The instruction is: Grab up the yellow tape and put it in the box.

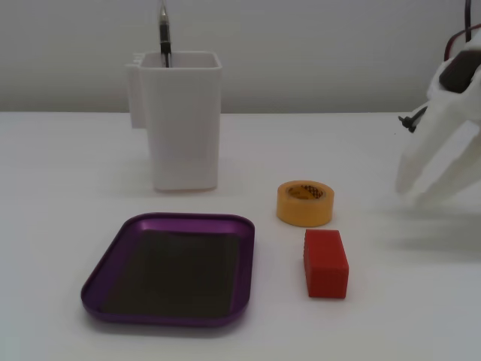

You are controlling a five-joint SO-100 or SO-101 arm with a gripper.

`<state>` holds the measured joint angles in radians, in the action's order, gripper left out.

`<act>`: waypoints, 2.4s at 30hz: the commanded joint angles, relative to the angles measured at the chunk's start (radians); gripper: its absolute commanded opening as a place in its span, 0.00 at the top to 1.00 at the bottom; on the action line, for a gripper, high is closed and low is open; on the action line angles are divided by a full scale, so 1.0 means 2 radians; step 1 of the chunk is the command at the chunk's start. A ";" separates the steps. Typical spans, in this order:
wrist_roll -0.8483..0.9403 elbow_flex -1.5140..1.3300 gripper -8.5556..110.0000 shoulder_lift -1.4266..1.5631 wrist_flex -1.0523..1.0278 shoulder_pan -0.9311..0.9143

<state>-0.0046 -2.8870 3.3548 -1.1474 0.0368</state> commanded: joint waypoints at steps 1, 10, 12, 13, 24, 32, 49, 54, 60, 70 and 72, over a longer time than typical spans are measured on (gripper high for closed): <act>0.036 0.038 0.85 0.044 0.031 -0.054; 0.072 0.151 0.84 -0.073 0.087 -0.087; 0.072 0.215 0.84 -0.167 0.083 -0.087; 0.073 0.248 0.84 -0.222 0.071 -0.087; 0.139 0.575 0.75 -0.742 -0.111 -0.061; 0.162 0.571 0.75 -0.808 -0.134 -0.062; 0.166 0.493 0.75 -0.815 -0.045 -0.117; 0.166 0.489 0.75 -0.816 -0.028 -0.118; 0.166 0.459 0.75 -0.817 -0.002 -0.118; 0.165 0.451 0.88 -0.817 0.008 -0.115; 0.166 0.451 0.92 -0.817 0.008 -0.113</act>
<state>0.3237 -1.9911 1.7165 -1.1397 -0.1948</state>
